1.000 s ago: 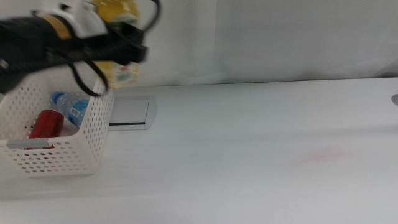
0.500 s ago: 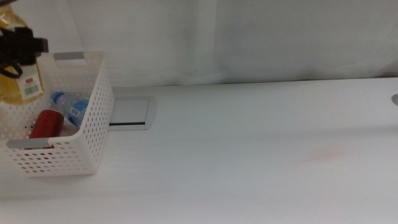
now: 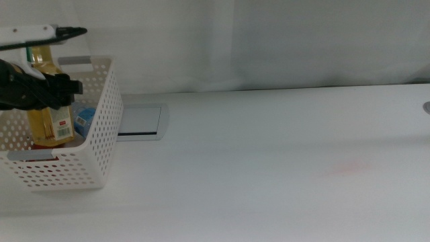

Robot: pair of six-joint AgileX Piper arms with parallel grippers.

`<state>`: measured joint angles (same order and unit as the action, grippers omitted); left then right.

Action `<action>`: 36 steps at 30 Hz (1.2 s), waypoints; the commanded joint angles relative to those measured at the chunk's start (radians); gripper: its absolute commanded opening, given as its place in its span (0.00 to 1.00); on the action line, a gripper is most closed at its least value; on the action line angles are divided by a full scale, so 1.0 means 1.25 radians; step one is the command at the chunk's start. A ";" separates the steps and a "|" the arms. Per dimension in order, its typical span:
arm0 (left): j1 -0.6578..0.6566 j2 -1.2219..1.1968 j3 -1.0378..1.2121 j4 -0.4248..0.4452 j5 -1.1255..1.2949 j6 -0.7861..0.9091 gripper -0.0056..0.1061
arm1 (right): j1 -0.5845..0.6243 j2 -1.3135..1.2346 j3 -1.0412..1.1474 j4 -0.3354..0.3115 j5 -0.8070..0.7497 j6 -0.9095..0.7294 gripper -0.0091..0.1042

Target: Use arms to grab the bottles and put them into the dustbin to the left of the table.

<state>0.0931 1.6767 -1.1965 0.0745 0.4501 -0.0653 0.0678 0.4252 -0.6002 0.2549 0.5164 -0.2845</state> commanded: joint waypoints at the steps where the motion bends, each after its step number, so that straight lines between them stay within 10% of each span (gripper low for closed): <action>1: -0.003 0.002 -0.014 -0.008 -0.064 -0.009 0.02 | -0.006 -0.002 0.004 0.002 -0.006 -0.003 0.99; 7: -0.003 0.013 -0.014 -0.008 -0.080 -0.008 0.06 | -0.006 -0.002 0.004 0.002 -0.006 -0.003 0.99; 11: -0.003 0.014 -0.014 -0.008 -0.080 -0.008 0.41 | -0.006 -0.002 0.004 0.002 -0.006 -0.003 0.99; 13: -0.003 0.014 -0.014 -0.012 -0.079 -0.008 0.89 | -0.006 -0.002 0.004 0.002 -0.006 -0.003 0.99; 28: -0.026 -0.200 -0.014 -0.029 -0.003 0.043 0.83 | -0.006 -0.002 0.004 -0.011 -0.007 -0.003 0.99; 36: -0.054 -0.381 -0.013 -0.029 0.078 0.046 0.32 | -0.006 -0.002 0.004 -0.013 -0.012 -0.003 0.99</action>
<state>0.0365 1.2489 -1.2109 0.0440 0.5205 0.0000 0.0678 0.4252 -0.6002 0.2496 0.5104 -0.2845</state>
